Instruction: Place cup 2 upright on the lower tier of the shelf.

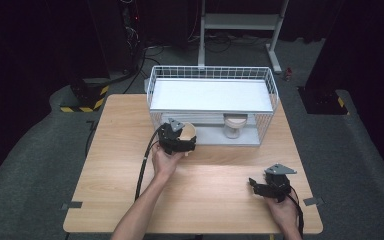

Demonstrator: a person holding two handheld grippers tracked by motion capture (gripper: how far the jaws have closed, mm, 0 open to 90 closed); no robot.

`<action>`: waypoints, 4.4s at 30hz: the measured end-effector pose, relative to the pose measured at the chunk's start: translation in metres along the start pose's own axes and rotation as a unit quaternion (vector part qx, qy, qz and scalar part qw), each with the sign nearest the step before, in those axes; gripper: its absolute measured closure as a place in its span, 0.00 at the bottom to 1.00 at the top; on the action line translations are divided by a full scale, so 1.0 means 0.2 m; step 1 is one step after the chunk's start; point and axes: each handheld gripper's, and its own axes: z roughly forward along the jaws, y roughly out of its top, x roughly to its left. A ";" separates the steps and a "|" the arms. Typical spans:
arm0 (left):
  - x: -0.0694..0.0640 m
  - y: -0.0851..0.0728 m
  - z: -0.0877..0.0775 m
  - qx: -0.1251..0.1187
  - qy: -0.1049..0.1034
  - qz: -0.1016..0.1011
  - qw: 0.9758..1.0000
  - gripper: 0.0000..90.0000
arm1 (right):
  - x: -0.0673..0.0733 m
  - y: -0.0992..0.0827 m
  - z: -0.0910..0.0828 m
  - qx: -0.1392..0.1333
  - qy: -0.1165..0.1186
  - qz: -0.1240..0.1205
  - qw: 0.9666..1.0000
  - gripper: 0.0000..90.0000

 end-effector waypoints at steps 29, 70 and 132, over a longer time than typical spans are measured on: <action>0.04 0.02 0.11 -0.029 0.012 -0.024 0.999 0.12 | 0.00 0.00 0.00 0.000 0.000 0.001 1.000 0.28; 0.07 0.04 0.00 -0.059 -0.005 -0.017 0.998 0.07 | 0.00 0.00 0.00 0.000 0.000 0.001 1.000 0.28; -0.05 -0.18 0.03 0.005 0.030 -0.017 0.999 0.42 | 0.00 0.00 0.00 0.000 0.000 0.001 1.000 0.28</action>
